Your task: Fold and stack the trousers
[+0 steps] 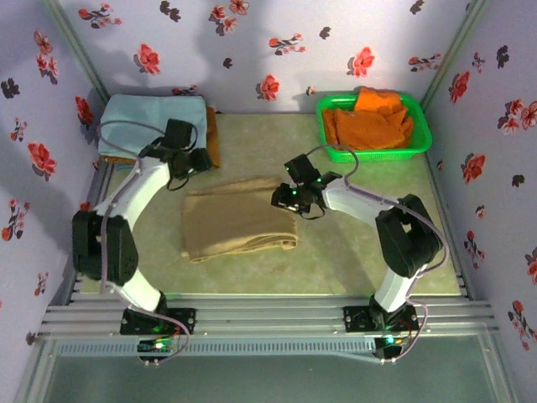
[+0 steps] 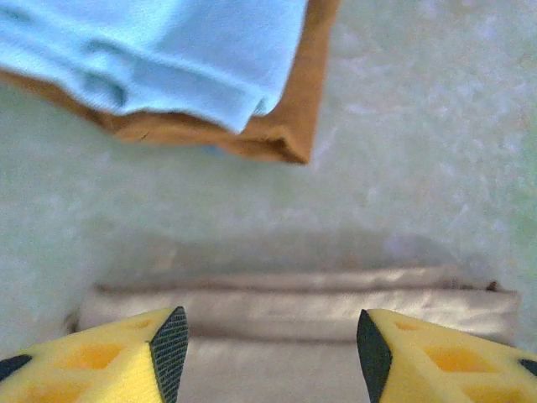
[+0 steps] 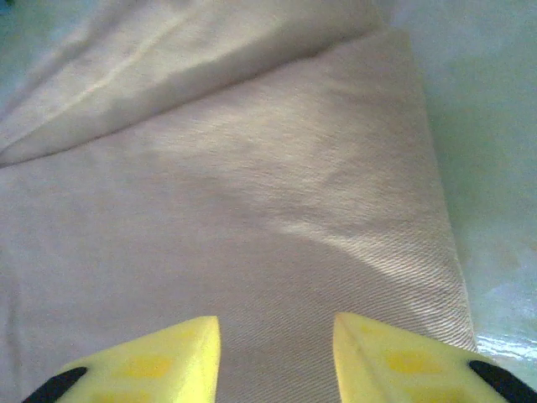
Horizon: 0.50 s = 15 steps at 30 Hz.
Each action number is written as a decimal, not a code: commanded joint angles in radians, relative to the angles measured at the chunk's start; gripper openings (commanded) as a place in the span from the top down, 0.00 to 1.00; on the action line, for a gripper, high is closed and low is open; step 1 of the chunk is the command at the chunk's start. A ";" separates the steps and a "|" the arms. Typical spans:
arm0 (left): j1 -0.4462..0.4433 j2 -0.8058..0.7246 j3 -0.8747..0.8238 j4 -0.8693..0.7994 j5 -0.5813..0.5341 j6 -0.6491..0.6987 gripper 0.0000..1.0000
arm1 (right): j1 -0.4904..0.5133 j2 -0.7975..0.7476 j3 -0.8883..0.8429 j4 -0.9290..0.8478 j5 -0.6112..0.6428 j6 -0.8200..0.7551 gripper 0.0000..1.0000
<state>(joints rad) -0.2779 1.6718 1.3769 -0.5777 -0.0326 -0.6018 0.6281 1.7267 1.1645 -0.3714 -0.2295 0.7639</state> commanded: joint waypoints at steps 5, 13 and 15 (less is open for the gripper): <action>-0.007 0.284 0.160 -0.026 -0.021 0.095 0.39 | -0.002 -0.060 0.031 -0.102 0.026 -0.064 0.42; 0.004 0.487 0.322 -0.007 -0.045 0.116 0.42 | -0.010 -0.120 -0.030 -0.106 0.038 -0.071 0.37; 0.012 0.522 0.352 -0.006 -0.050 0.108 0.45 | -0.013 -0.127 -0.045 -0.101 0.038 -0.069 0.37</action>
<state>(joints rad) -0.2790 2.1578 1.6749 -0.5838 -0.0528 -0.5156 0.6243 1.6222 1.1473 -0.4515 -0.2131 0.7090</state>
